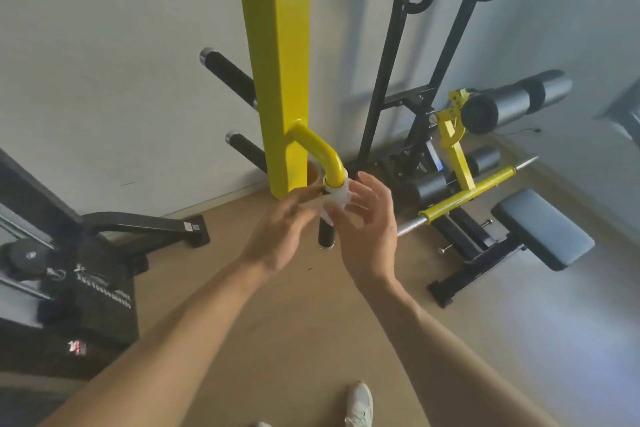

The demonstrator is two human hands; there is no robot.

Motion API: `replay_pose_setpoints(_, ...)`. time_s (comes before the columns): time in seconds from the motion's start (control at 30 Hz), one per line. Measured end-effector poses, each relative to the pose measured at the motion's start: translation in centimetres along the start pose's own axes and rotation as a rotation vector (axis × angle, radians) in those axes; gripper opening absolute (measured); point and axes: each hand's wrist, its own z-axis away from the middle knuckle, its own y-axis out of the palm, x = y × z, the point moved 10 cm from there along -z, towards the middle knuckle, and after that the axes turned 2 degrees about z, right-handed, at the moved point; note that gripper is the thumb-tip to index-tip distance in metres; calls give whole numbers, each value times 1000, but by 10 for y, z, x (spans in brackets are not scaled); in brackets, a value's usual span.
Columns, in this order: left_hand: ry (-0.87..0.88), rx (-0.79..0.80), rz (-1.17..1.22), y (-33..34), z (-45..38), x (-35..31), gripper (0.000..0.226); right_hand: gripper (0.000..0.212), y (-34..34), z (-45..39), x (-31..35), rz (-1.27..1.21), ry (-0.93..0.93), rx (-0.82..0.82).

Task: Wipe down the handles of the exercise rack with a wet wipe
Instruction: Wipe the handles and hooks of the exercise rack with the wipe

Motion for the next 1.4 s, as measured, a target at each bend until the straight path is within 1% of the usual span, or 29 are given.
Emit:
replay_pose_setpoints(0.03,-1,-39,-53,-4,-3,2,29,51,2,-11,-2,62,-7,42)
replay_pose_setpoints(0.07,-1,-64,-107,-6,-4,1,29,51,7,-20,1,134,-35,105)
replay_pose_setpoints(0.13,50,-135,-192,-9,-1,-4,26,38,21,-29,4,252,-120,243)
replay_pose_setpoints(0.17,115,-215,-213,-12,4,-12,23,29,27,-30,0,265,-146,300)
replay_pose_setpoints(0.2,220,-336,-248,-19,12,-24,20,19,31,-30,-7,274,-158,349)
replay_pose_setpoints(0.23,375,-449,-316,-23,22,-44,19,12,35,-30,-18,299,-160,393)
replay_pose_setpoints(0.27,517,-521,-416,-20,32,-63,21,14,39,-29,-30,338,-162,438)
replay_pose_setpoints(0.3,625,-542,-510,-13,38,-80,24,19,43,-28,-42,382,-163,480)
replay_pose_setpoints(0.33,664,-512,-594,-5,36,-92,30,24,45,-27,-47,418,-171,506)
replay_pose_setpoints(0.37,618,-461,-668,0,27,-97,35,27,46,-27,-45,429,-195,517)
replay_pose_setpoints(0.43,419,-369,-811,2,3,-93,42,29,47,-32,-26,371,-260,494)
replay_pose_setpoints(0.47,363,-340,-864,0,-4,-90,44,31,47,-34,-17,331,-279,475)
replay_pose_setpoints(0.5,348,-324,-886,0,-7,-89,46,31,49,-35,-14,305,-273,465)
replay_pose_setpoints(0.57,356,-312,-906,-2,-8,-88,48,27,54,-33,-25,287,-197,487)
replay_pose_setpoints(0.63,401,-314,-980,-2,-9,-92,47,20,58,-27,-45,338,-147,513)
replay_pose_setpoints(0.7,495,-389,-1074,-6,-7,-101,47,16,61,-24,-60,388,-87,526)
replay_pose_setpoints(0.77,610,-497,-1075,-11,0,-112,49,18,57,-27,-56,362,-58,477)
replay_pose_setpoints(0.8,664,-514,-1065,-11,2,-115,50,19,54,-28,-46,324,-75,442)
replay_pose_setpoints(0.87,731,-464,-1063,-6,1,-117,48,20,49,-31,-25,233,-115,388)
replay_pose_setpoints(0.93,761,-357,-1070,-1,-4,-119,46,25,46,-34,-18,176,-111,352)
replay_pose_setpoints(0.97,763,-298,-1073,0,-7,-120,46,23,47,-35,-23,172,-87,357)
replay_pose_setpoints(1.03,715,-198,-1080,-2,-15,-121,43,15,50,-31,-41,207,-20,396)
replay_pose_setpoints(1.07,673,-167,-1076,-5,-19,-121,42,16,51,-28,-53,250,7,418)
replay_pose_setpoints(1.13,612,-151,-1053,-11,-25,-121,41,23,50,-27,-64,335,35,436)
replay_pose_setpoints(1.17,596,-161,-1044,-13,-26,-122,41,24,49,-31,-58,336,20,430)
replay_pose_setpoints(1.23,568,-175,-1036,-15,-30,-127,39,23,47,-41,-31,273,-56,389)
replay_pose_setpoints(1.3,544,-148,-1031,-13,-34,-129,40,24,42,-51,-7,210,-125,317)
replay_pose_setpoints(1.33,534,-132,-1026,-12,-35,-130,41,23,40,-52,-3,180,-134,290)
replay_pose_setpoints(1.4,526,-118,-1024,-10,-37,-130,45,16,40,-50,-19,169,-93,273)
